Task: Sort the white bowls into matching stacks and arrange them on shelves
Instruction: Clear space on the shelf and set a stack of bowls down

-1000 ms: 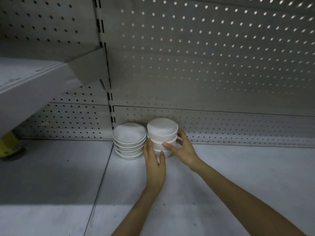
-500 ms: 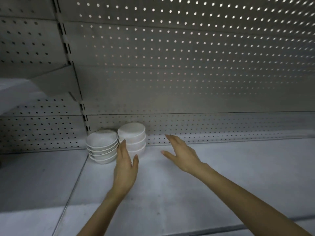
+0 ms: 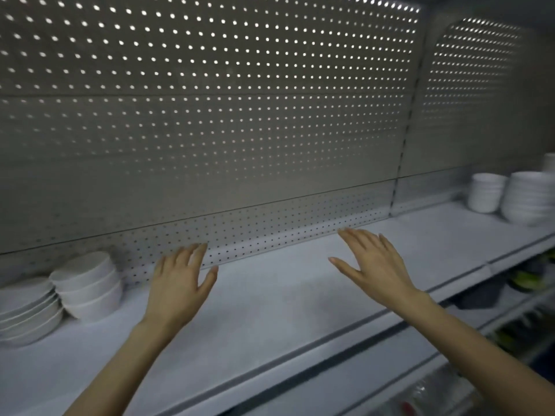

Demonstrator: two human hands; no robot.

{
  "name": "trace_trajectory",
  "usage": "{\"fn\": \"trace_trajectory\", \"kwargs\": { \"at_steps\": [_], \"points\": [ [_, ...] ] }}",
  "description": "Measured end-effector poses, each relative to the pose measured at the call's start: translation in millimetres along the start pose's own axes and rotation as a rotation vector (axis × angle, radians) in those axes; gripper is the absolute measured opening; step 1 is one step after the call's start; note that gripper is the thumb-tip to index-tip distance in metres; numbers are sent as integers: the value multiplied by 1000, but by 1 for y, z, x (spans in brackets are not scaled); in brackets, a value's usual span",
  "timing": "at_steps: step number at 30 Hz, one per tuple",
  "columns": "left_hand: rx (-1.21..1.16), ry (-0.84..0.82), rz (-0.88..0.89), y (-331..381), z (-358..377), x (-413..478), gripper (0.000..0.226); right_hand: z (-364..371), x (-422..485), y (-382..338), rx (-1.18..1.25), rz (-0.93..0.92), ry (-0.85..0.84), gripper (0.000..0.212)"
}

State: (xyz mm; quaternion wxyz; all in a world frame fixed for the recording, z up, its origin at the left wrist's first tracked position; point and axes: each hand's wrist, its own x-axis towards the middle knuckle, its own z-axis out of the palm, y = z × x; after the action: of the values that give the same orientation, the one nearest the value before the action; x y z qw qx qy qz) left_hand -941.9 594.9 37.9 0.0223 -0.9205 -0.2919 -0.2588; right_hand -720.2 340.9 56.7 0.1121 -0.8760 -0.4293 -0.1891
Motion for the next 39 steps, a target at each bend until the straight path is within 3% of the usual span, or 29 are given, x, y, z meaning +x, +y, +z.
{"fn": "trace_trajectory", "kwargs": {
  "at_steps": [5,9,15,21,24,27,39],
  "points": [
    [-64,-44,72,84,14,28,70,-30,-30,92,-73,132,-16,97],
    [-120,-18,120,141,20,61,60,-55,-47,150,-103,212,92,81],
    [-143,-11,260,220,41,117,56,-67,-62,223,-128,349,100,85],
    [-199,-42,381,310,92,164,85,-57,-62,293,-153,412,144,81],
    [-235,-83,407,348,124,190,84,-50,-56,341,-192,495,89,95],
    [-282,-115,409,383,153,216,84,-47,-45,388,-207,566,-5,84],
    [-333,-155,604,579,214,285,90,-37,-54,548,-276,779,34,81]
  ]
}}
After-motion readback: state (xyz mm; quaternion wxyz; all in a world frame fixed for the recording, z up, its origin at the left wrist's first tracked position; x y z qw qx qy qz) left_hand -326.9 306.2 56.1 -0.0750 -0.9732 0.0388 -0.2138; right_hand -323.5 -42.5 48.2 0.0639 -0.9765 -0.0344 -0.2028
